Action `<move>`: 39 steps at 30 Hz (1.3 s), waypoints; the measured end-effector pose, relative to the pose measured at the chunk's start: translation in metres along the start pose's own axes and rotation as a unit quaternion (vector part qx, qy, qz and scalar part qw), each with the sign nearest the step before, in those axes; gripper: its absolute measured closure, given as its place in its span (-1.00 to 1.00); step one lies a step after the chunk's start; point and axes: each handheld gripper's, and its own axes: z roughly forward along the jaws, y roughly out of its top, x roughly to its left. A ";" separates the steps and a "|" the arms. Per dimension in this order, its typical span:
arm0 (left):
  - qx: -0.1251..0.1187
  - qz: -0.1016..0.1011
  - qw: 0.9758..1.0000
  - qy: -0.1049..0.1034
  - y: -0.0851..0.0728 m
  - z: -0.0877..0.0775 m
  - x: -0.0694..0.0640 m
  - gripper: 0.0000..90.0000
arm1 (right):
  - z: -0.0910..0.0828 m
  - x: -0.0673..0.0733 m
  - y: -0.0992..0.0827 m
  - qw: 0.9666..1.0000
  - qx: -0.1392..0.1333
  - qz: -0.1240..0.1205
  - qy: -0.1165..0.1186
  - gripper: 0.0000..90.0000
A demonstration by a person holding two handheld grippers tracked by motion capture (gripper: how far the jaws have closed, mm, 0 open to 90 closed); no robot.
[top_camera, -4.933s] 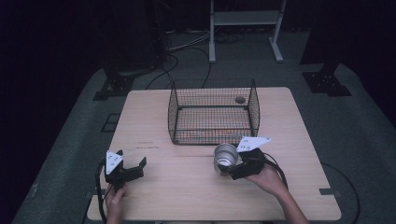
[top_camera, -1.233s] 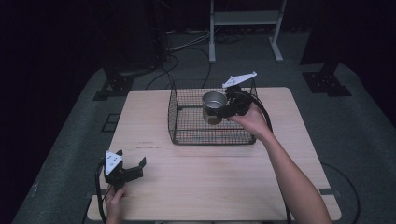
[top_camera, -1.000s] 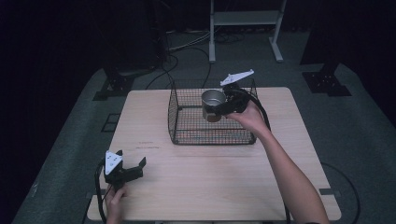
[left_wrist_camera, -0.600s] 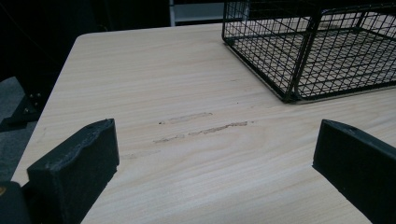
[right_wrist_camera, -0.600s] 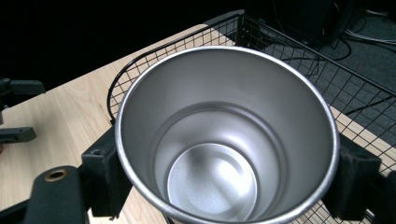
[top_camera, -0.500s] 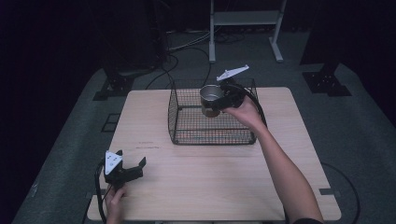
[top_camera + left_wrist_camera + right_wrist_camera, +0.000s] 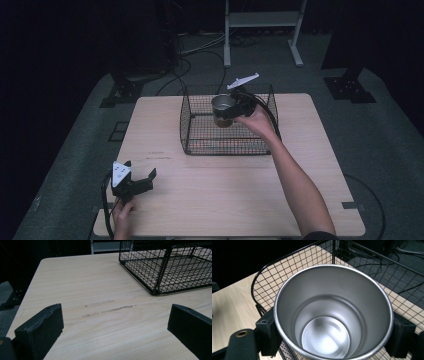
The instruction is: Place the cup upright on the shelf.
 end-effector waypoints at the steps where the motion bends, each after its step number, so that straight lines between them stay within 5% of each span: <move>1: 0.000 0.000 1.000 0.000 0.000 0.000 0.000 -1.00 | 0.002 0.000 0.000 1.000 0.001 -0.001 0.000 -0.60; 39: -0.002 -0.002 1.000 -0.002 0.000 0.000 0.001 -1.00 | 0.052 -0.027 -0.022 0.997 0.070 0.007 -0.016 -0.61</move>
